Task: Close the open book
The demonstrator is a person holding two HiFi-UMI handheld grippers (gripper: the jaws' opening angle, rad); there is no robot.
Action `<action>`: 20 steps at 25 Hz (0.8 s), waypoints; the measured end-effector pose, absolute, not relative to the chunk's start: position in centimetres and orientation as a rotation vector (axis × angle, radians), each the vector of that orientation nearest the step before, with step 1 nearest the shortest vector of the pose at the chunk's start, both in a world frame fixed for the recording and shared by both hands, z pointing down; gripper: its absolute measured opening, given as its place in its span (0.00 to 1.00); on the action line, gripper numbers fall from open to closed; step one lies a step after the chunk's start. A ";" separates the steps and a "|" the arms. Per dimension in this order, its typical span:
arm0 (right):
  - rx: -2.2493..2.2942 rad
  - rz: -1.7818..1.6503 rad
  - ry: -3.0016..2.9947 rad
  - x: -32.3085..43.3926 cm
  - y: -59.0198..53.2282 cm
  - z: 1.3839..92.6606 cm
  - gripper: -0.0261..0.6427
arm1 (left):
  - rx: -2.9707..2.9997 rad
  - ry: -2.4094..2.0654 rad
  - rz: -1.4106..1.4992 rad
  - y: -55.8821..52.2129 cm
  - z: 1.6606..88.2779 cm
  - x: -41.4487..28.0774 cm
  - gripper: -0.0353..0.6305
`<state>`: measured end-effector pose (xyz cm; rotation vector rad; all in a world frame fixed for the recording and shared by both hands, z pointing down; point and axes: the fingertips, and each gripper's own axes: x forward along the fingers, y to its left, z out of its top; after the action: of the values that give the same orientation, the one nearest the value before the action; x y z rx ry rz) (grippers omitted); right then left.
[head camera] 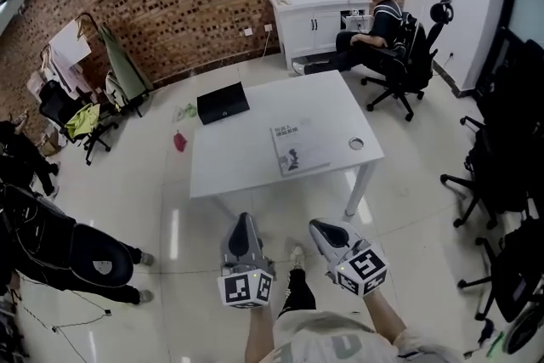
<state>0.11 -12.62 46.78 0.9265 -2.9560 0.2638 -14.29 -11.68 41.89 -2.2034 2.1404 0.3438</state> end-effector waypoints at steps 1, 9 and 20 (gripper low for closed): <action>0.976 0.274 -2.940 1.7 -11.1 46.9 0.03 | -2.219 2.125 0.331 -9.7 42.1 -12.7 0.07; 1.153 0.344 -2.967 8.7 -2.4 43.6 0.04 | -2.268 1.971 0.350 -0.4 37.5 -5.7 0.07; 1.298 0.390 -2.957 12.0 2.2 42.4 0.04 | -2.310 1.851 0.313 2.9 35.1 -1.0 0.07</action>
<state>11.98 2.25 42.37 1.2983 -2.9572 0.3898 -1.05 2.92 35.06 -2.3095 1.8514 0.3134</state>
